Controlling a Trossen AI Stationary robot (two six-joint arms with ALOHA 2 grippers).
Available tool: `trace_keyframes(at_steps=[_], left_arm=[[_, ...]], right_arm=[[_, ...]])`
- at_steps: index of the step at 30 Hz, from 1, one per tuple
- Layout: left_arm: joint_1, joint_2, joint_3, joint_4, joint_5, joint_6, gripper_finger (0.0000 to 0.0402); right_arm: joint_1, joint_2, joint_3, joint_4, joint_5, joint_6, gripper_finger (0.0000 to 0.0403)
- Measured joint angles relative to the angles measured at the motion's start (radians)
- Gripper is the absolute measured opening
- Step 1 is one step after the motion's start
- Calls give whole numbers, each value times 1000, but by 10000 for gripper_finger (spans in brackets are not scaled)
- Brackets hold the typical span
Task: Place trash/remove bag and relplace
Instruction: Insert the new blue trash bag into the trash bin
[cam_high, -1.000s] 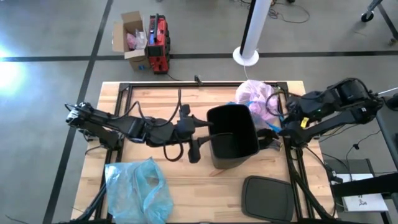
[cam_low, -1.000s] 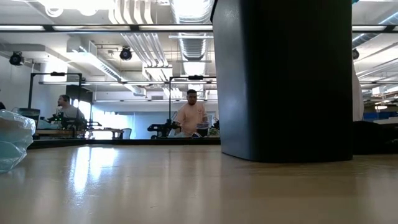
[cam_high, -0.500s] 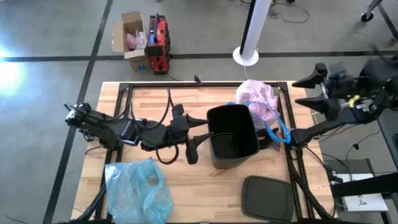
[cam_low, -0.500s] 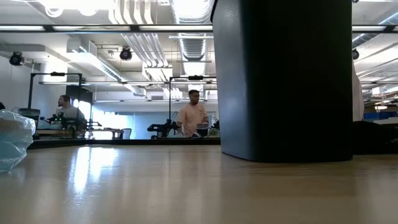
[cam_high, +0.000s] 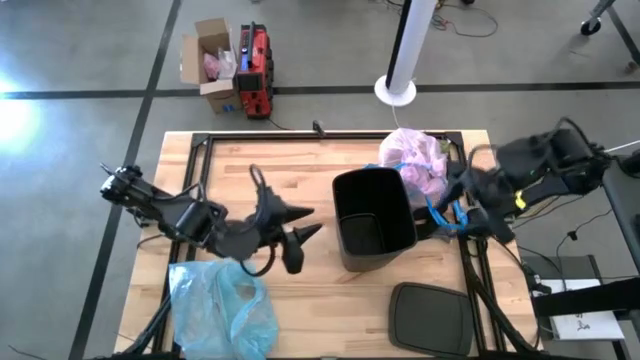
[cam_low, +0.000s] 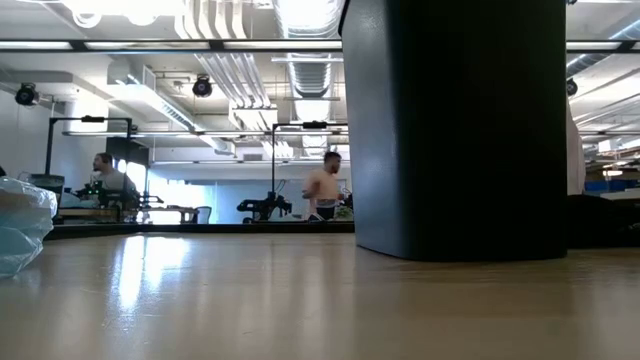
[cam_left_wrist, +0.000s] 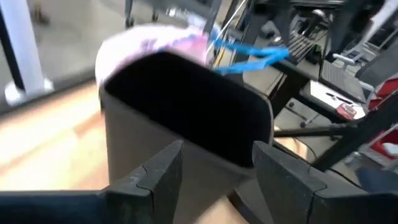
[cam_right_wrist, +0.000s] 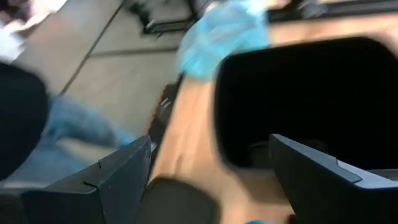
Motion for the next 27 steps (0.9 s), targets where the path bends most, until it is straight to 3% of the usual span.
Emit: trace_keyframes(at_steps=[4,9,15,20,23,27], left_arm=[[-37,-4,0,-84,-4,-179,180],[-43,-4,0,-87,-5,-202,178],[-50,-5,0,-87,-7,-189,170],[-68,-5,-14,-64,-30,-150,167],[-98,-3,-18,-54,-30,-138,170],[-165,9,-18,-52,-34,-131,178]], right_arm=[[135,5,-71,54,0,63,311],[289,43,-196,158,23,183,311],[436,71,-294,131,353,343,311],[456,84,-401,126,696,473,311],[424,125,-436,143,797,502,311],[360,187,-444,266,823,481,311]])
